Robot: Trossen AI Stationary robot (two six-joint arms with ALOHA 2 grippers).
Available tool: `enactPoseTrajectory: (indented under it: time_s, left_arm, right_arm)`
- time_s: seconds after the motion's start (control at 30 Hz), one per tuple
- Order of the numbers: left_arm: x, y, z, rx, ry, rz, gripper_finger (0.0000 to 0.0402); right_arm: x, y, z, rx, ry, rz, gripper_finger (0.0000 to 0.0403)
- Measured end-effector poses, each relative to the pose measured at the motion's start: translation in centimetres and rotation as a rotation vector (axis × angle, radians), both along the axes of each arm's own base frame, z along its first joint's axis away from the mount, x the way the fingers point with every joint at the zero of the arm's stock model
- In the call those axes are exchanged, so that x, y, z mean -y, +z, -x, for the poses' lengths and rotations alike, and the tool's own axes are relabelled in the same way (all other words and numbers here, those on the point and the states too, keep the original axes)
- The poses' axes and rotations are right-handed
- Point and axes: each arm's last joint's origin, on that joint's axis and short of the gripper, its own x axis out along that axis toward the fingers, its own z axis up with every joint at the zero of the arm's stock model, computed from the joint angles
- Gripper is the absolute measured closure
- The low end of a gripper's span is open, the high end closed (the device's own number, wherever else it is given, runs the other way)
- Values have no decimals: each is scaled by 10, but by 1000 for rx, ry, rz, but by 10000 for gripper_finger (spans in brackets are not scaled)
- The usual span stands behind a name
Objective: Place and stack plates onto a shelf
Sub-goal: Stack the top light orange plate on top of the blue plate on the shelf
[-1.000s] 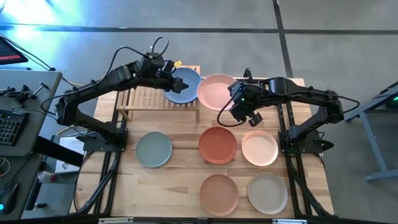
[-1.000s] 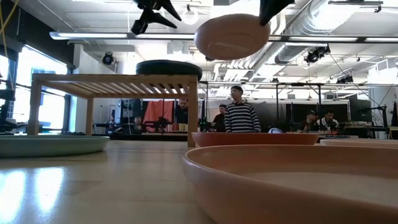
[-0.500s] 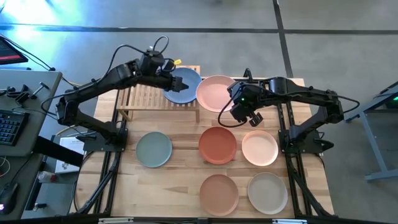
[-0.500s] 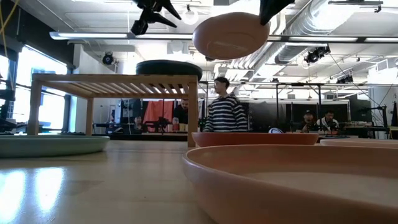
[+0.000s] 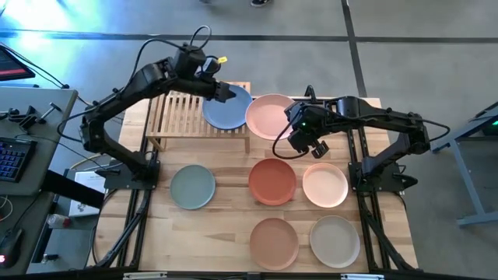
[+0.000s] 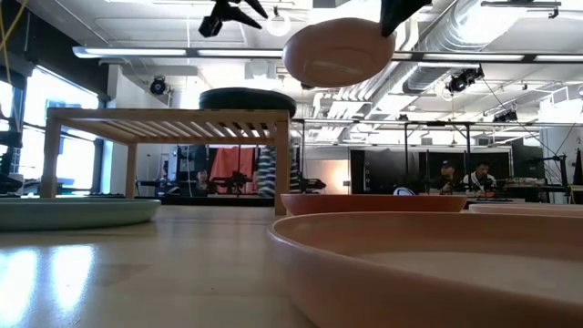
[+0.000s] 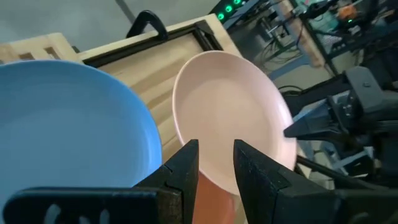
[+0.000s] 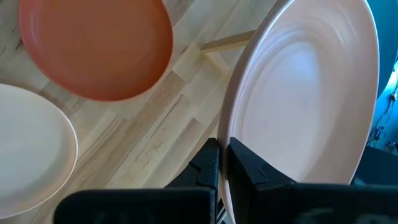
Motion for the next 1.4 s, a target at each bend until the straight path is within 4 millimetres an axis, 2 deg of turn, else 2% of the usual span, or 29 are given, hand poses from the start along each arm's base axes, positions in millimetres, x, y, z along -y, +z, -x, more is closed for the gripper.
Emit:
enactPoseTrajectory:
  time_s: [0.37, 0.87, 1.07, 1.4]
  left_arm:
    - [-6, -23, -19, -116, -19, 53, 314]
    - [-11, -54, -50, -175, -63, 138, 314]
    - [-11, -61, -57, -195, -74, 149, 314]
    - [-11, -62, -59, -191, -87, 149, 314]
  right_arm:
    - [0, 0, 0, -3, 4, -9, 403]
    - [0, 0, 0, -4, 11, -8, 403]
    - [0, 0, 0, -1, 11, -6, 403]
    - [0, 2, -4, 47, 12, -2, 403]
